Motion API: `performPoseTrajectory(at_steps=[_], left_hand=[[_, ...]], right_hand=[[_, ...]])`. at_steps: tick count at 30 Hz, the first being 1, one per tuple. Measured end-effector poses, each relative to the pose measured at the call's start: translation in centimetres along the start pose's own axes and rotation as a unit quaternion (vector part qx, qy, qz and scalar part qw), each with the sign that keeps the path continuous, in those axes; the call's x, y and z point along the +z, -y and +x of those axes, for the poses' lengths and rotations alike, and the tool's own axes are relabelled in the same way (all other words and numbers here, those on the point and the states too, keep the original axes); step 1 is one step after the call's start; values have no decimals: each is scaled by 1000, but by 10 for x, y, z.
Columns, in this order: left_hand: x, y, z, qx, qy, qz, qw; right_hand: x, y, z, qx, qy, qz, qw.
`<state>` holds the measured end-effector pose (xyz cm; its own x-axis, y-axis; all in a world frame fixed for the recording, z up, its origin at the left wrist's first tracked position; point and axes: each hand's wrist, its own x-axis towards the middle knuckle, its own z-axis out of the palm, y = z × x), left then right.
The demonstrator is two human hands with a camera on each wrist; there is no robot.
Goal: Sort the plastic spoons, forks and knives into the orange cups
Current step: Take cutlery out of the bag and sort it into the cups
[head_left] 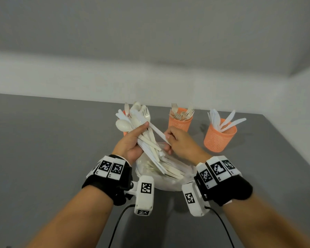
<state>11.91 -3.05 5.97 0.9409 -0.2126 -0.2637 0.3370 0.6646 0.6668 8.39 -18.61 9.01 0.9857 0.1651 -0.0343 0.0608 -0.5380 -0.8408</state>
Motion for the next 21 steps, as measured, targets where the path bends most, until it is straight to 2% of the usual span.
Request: performPoseTrajectory(at_steps=[2,5,11,14,17,21], left_hand=[[-3,-2,2,1,-14,-12,1000],[-4,-4,5,6,-31,-12,999],[0,-3,4,17,-35,-50,998],[-1,0,0,37,-39,-59,997],[-3,1,2,46,-40,-74,995],[2,-3,5,35,-28,-81,996]], right_hand=[[-3,0,-2,-6,-7,-12,1000],[1,4,-7,-23,-41,77,996],[22,-10,-17,-62,-18,99,993],[23,-18,-12,-106,-25,15,994],[32,-19,-8,-163,-51,-114,979],[36,-15,-4,-182,-65,-141,971]])
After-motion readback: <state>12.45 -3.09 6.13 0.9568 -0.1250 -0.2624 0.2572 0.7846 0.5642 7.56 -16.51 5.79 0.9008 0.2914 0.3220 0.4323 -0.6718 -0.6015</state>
